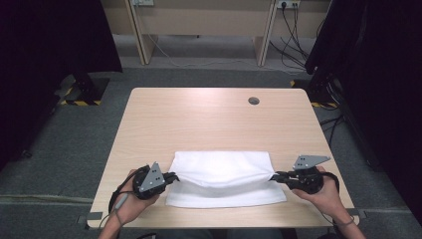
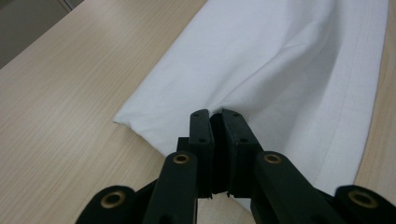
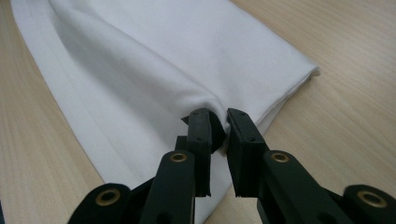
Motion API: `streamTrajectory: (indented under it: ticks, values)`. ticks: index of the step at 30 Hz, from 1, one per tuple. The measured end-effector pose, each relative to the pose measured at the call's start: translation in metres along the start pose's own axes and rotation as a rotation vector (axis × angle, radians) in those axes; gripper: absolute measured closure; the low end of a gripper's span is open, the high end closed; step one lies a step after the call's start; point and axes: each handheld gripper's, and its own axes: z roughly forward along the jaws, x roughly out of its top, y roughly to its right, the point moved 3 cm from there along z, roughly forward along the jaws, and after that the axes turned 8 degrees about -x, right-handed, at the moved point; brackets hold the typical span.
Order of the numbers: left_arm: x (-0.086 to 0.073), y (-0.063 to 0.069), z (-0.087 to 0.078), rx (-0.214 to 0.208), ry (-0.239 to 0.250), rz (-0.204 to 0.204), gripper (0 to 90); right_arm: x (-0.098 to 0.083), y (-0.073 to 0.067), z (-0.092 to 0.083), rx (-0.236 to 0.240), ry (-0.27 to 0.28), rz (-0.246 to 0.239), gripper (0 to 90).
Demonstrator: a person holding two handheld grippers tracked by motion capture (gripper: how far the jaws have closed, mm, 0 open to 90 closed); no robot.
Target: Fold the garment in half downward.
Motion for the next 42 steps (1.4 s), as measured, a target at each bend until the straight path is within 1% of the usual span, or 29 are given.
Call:
streamTrajectory:
  ticks: [9, 14, 17, 21, 23, 25, 29, 32, 36, 37, 38, 39, 40, 41, 42]
  values:
    - [0.008, 0.002, -0.008, 0.004, 0.023, 0.017, 83.0, 0.002, -0.002, -0.007, -0.003, 0.02, 0.002, 80.6]
    - [0.01, 0.005, -0.011, -0.012, 0.025, 0.025, 82.9, 0.001, -0.003, -0.012, -0.001, 0.027, -0.003, 80.6]
    - [0.007, 0.01, -0.009, -0.034, 0.013, 0.028, 82.8, -0.002, -0.004, -0.011, 0.005, 0.017, -0.007, 80.6]
    - [0.001, 0.017, -0.002, -0.088, -0.022, 0.029, 81.8, -0.008, -0.005, -0.008, 0.016, -0.005, -0.015, 80.0]
    - [-0.004, 0.019, 0.003, -0.109, -0.043, 0.026, 81.0, -0.012, -0.006, -0.006, 0.027, -0.028, -0.019, 79.0]
    - [-0.007, 0.02, 0.005, -0.124, -0.051, 0.017, 80.1, -0.017, -0.006, -0.003, 0.035, -0.043, -0.024, 77.7]
    - [-0.012, 0.024, 0.009, -0.162, -0.076, 0.014, 75.0, -0.022, -0.006, -0.002, 0.044, -0.065, -0.031, 72.6]
    - [-0.012, 0.026, 0.008, -0.178, -0.07, 0.01, 70.7, -0.023, -0.003, -0.006, 0.055, -0.056, -0.026, 68.8]
    - [-0.009, 0.024, 0.001, -0.164, -0.059, 0.017, 65.1, -0.019, 0.001, -0.016, 0.063, -0.019, -0.002, 67.0]
    - [-0.008, 0.023, -0.002, -0.16, -0.05, 0.014, 64.4, -0.018, 0.002, -0.017, 0.06, -0.013, -0.003, 66.8]
    - [-0.002, 0.018, -0.008, -0.143, -0.03, 0.016, 63.8, -0.015, 0.002, -0.019, 0.06, -0.006, -0.005, 66.7]
    - [-0.002, 0.018, -0.008, -0.143, -0.03, 0.016, 62.3, -0.015, 0.002, -0.019, 0.06, -0.006, -0.005, 66.7]
    - [-0.002, 0.018, -0.008, -0.143, -0.03, 0.016, 62.3, -0.006, 0.002, -0.02, 0.049, 0.009, -0.008, 66.7]
    - [0.004, 0.015, -0.004, -0.141, -0.03, 0.022, 62.3, -0.006, 0.002, -0.02, 0.049, 0.009, -0.008, 66.3]
    - [0.004, 0.015, -0.004, -0.141, -0.03, 0.022, 61.9, -0.006, 0.002, -0.02, 0.049, 0.009, -0.008, 66.3]
